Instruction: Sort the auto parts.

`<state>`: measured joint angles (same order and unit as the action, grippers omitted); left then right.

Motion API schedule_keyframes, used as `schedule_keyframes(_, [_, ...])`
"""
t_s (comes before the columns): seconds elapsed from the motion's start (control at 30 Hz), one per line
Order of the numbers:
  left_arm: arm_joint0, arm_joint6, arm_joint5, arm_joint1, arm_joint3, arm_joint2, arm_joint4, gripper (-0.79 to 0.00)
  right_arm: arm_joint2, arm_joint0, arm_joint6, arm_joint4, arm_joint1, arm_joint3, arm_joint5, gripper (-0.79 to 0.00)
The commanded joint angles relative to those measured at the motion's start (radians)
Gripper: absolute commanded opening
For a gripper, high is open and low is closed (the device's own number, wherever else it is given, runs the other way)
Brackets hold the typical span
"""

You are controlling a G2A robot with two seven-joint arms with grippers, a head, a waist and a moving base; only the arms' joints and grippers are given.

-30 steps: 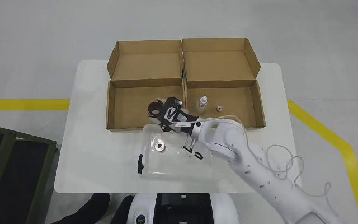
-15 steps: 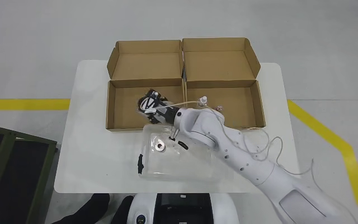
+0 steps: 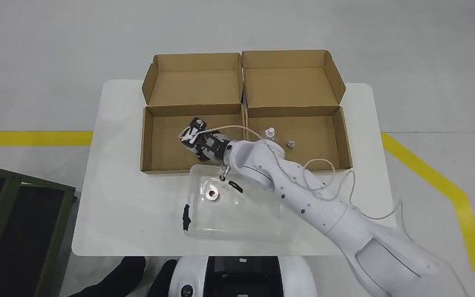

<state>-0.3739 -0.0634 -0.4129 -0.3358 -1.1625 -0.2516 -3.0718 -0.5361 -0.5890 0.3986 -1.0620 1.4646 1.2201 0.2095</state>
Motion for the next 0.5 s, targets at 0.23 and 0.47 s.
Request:
schedule_keyframes(0.23, [0.0,0.0,0.0,0.0,0.0,0.0,0.0,0.0,0.01,0.023,0.016,-0.007,0.037,-0.063,0.014,-0.785])
schedule_keyframes(0.47, [0.0,0.0,0.0,0.0,0.0,0.0,0.0,0.0,0.014,0.029,0.023,-0.002,0.064,-0.119,0.024,-0.683])
